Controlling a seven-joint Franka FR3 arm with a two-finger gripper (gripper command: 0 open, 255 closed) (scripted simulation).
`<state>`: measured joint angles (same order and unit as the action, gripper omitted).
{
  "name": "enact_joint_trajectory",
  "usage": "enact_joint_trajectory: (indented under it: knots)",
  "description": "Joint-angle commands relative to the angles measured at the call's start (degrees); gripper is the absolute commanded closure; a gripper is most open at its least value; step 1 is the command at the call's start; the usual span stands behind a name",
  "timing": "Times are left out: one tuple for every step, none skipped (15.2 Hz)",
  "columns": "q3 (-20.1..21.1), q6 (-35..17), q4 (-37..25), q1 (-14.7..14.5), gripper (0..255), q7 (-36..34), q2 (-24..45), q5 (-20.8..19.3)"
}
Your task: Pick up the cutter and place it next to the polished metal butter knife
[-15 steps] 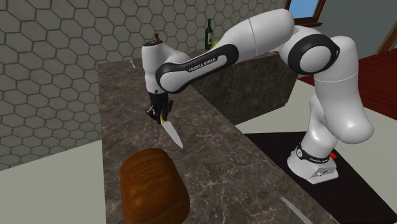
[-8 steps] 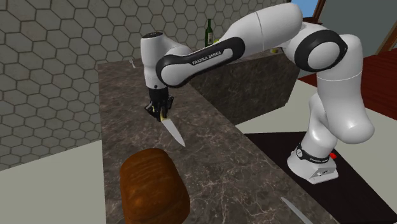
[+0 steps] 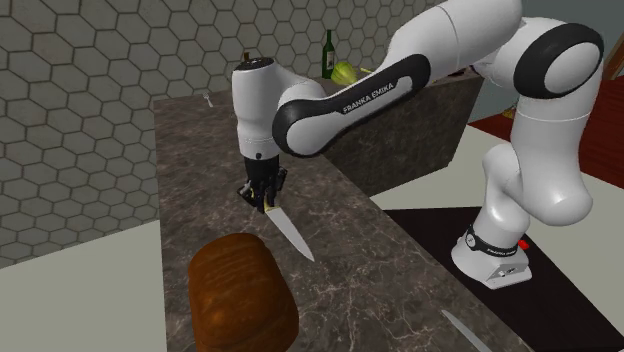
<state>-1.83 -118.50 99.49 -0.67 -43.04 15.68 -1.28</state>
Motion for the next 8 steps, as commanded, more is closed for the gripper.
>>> enact_joint_trajectory:
  knots:
    - [0.7,-1.0,3.3,-1.5,255,-2.4,-2.2,-0.4]
    - [1.1,-1.4,4.6,-2.2,255,-3.6,-3.2,-0.6]
    - [1.5,-1.6,5.8,-2.9,255,-4.9,-4.1,-0.8]
    - [2.0,-1.9,7.0,-3.6,255,-6.1,-4.9,-1.0]
    - [2.5,-2.1,8.0,-4.4,255,-7.4,-5.7,-1.2]
    - [2.9,-2.3,9.0,-5.1,255,-8.7,-6.4,-1.3]
    - [3.4,-2.5,9.9,-5.8,255,-10.0,-7.1,-1.5]
    - [3.9,-2.7,10.8,-6.5,255,-11.3,-7.7,-1.6]
